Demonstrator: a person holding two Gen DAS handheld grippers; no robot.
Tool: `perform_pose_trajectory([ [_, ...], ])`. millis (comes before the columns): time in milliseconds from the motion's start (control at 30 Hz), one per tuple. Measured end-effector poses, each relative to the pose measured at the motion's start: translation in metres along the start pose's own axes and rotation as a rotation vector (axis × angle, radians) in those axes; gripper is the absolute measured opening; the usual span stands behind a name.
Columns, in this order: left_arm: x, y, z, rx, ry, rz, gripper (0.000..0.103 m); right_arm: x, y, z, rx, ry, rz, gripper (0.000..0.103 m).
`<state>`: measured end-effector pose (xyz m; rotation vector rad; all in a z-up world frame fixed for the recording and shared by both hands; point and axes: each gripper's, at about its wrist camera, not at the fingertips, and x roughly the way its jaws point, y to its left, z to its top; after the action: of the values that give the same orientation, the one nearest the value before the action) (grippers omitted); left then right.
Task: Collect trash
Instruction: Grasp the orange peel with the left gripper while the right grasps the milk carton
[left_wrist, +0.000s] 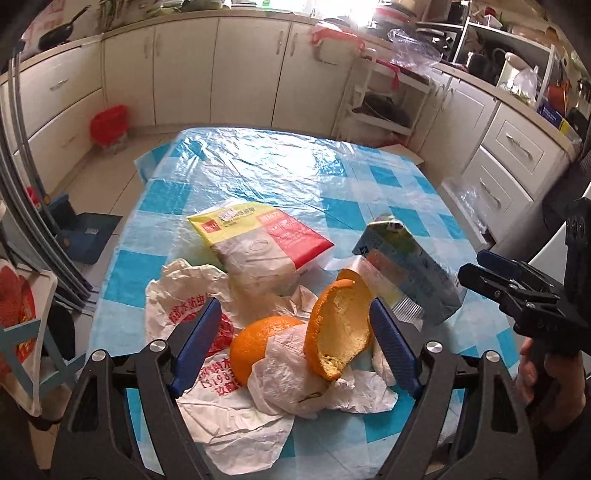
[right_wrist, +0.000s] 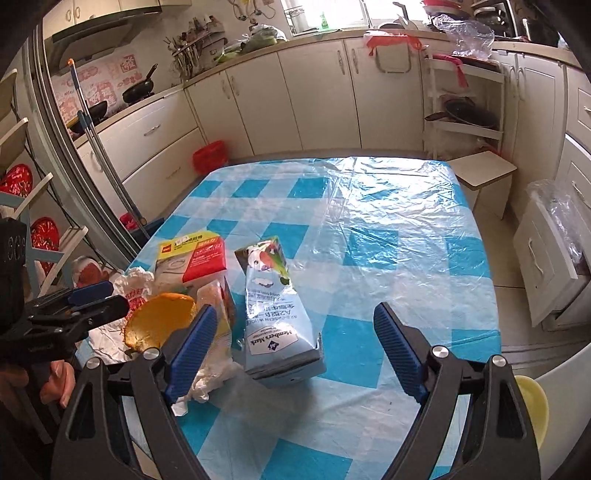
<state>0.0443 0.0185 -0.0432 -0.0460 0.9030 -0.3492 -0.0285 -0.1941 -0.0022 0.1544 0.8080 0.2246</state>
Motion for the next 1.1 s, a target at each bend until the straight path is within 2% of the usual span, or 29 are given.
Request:
perform_pose_trajectory([
  [167,0.023,-0.012,0.0,0.045,0.052,0.002,0.06,0.016,0.008,-0.001,-0.035,0.031,0.0,0.083],
  [300,0.038,-0.02,0.001,0.071,0.073,0.014,0.054,0.022,0.008,-0.003,-0.035,0.043,0.005,0.083],
  [367,0.045,-0.022,0.002,0.077,0.093,0.016,0.044,0.024,0.006,-0.004,-0.034,0.052,0.004,0.082],
  [400,0.049,-0.023,0.001,0.081,0.106,0.02,0.039,0.026,0.005,-0.004,-0.029,0.062,0.005,0.075],
  [433,0.051,-0.022,0.001,0.083,0.116,0.022,0.032,0.027,0.003,-0.004,-0.021,0.074,0.01,0.063],
  [500,0.054,-0.022,0.001,0.087,0.122,0.026,0.022,0.029,-0.003,-0.005,0.0,0.09,0.017,0.049],
  [567,0.052,-0.022,0.002,0.085,0.115,0.017,0.011,0.026,-0.006,-0.005,0.006,0.084,0.009,0.048],
  [667,0.043,-0.016,0.006,0.043,0.082,-0.01,0.007,0.018,-0.012,-0.004,0.019,0.055,-0.04,0.048],
  [767,0.032,0.002,0.012,-0.07,0.052,-0.073,0.007,0.015,-0.022,-0.003,0.051,0.048,-0.066,0.048],
  [833,0.028,0.014,0.014,-0.133,0.044,-0.076,0.007,0.017,-0.027,-0.003,0.065,0.065,-0.063,0.048],
  [1000,0.044,0.026,0.008,-0.186,0.15,-0.102,0.008,0.026,-0.03,-0.007,0.086,0.115,-0.036,0.051],
  [1100,0.044,0.023,0.006,-0.184,0.155,-0.148,0.008,0.027,-0.027,-0.009,0.065,0.125,-0.031,0.05],
])
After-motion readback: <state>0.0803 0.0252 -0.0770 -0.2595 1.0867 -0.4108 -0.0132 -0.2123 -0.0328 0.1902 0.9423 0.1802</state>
